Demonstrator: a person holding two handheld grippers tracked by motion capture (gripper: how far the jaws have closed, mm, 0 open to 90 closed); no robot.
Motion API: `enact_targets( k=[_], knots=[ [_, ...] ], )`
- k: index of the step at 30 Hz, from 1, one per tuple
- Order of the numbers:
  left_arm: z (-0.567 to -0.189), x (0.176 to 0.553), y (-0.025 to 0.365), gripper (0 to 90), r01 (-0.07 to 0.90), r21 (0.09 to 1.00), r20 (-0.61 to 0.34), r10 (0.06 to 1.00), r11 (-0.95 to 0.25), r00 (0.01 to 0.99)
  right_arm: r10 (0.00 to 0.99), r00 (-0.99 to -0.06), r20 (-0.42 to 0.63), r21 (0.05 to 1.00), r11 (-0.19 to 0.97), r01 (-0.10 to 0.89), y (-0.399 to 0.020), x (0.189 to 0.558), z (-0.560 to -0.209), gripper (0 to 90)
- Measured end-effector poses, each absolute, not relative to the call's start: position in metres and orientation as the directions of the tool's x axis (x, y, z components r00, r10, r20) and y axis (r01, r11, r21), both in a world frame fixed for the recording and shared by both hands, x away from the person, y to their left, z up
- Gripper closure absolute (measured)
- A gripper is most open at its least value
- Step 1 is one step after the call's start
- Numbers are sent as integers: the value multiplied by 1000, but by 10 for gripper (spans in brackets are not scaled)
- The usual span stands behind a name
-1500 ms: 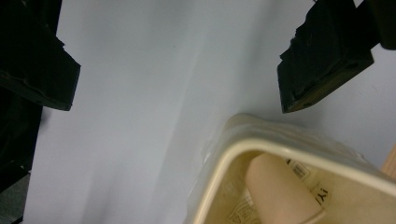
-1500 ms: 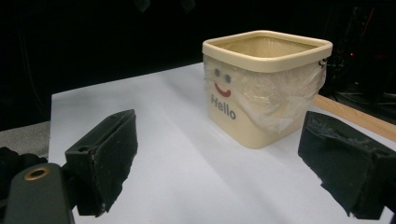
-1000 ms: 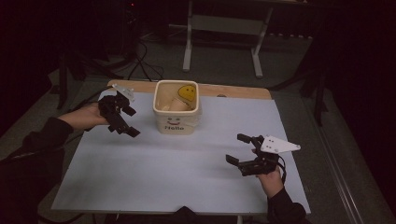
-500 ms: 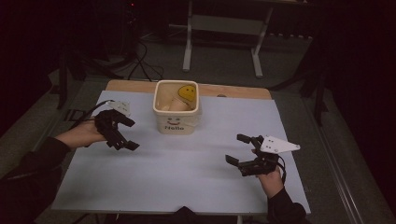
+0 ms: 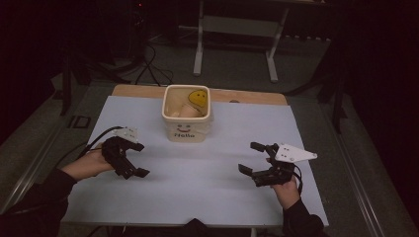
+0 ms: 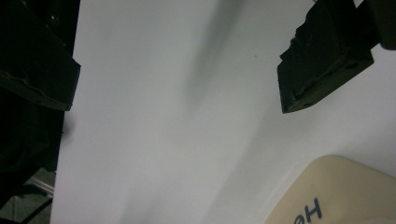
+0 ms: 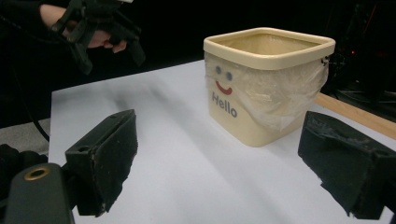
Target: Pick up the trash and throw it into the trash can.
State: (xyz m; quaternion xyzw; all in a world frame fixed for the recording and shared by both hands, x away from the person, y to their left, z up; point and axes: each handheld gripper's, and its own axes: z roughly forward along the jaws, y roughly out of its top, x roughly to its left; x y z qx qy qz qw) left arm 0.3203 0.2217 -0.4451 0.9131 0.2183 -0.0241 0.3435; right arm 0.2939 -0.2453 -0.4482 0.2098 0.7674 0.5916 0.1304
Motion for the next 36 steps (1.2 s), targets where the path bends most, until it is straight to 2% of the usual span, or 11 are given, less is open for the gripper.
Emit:
enact_targets(
  k=[19,29,36],
  knots=[
    [-474,277,199,5,399,639,-183,374,-657,909,480,-876,49,964,206,167,-247,293,-448,116],
    [-487,255,199,5,407,653,-164,405,-639,899,477,-877,52,964,207,169,-246,294,-448,117],
    [-491,252,207,6,434,696,-167,458,-572,873,477,-877,52,963,210,171,-246,293,-448,116]
  ],
)
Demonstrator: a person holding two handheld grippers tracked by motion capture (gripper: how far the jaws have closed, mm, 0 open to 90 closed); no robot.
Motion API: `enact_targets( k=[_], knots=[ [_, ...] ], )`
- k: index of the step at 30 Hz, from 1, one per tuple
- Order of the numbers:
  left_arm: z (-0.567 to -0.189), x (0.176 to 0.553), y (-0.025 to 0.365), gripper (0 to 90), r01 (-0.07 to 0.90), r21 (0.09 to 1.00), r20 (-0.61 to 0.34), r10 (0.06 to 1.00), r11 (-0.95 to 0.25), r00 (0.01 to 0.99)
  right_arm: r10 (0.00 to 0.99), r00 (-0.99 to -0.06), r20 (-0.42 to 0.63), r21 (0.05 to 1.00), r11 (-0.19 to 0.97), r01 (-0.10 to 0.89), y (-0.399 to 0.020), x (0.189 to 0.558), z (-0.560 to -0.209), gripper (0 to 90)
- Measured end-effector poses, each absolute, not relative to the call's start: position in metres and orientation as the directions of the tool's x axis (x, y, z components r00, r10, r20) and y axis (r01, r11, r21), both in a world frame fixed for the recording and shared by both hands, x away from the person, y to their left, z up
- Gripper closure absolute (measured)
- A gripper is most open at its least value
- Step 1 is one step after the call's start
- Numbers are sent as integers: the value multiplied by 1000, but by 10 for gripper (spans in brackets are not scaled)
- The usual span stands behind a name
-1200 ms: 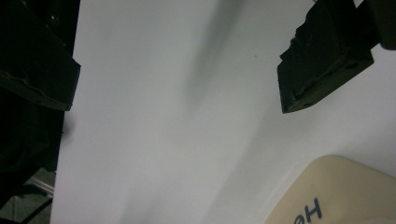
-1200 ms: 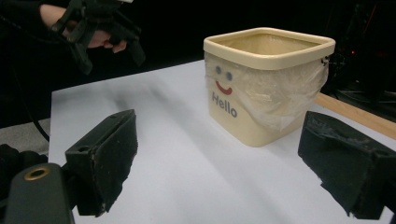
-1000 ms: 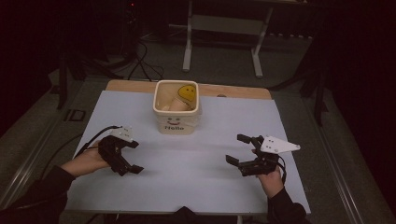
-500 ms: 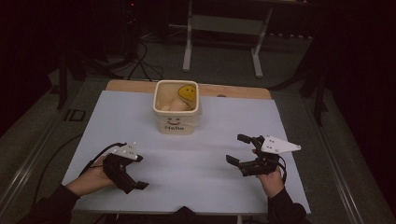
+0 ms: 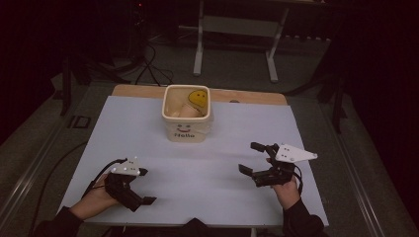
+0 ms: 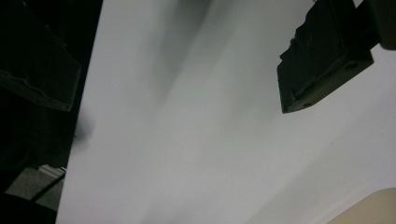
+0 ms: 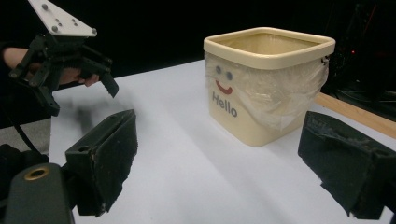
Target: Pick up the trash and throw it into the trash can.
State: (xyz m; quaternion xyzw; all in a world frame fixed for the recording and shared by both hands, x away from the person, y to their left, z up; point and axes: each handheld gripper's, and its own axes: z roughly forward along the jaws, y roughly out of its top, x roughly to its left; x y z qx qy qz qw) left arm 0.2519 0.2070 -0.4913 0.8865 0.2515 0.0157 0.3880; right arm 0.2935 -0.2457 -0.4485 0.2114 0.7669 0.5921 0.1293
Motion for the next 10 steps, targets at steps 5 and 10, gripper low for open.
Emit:
enact_targets(
  k=[5,10],
  knots=[
    [-499,253,210,6,459,704,-187,482,-542,856,476,-878,49,962,213,169,-245,293,-449,116],
    [-502,253,211,6,467,704,-198,484,-535,852,472,-880,50,961,219,171,-244,293,-450,116]
  ],
)
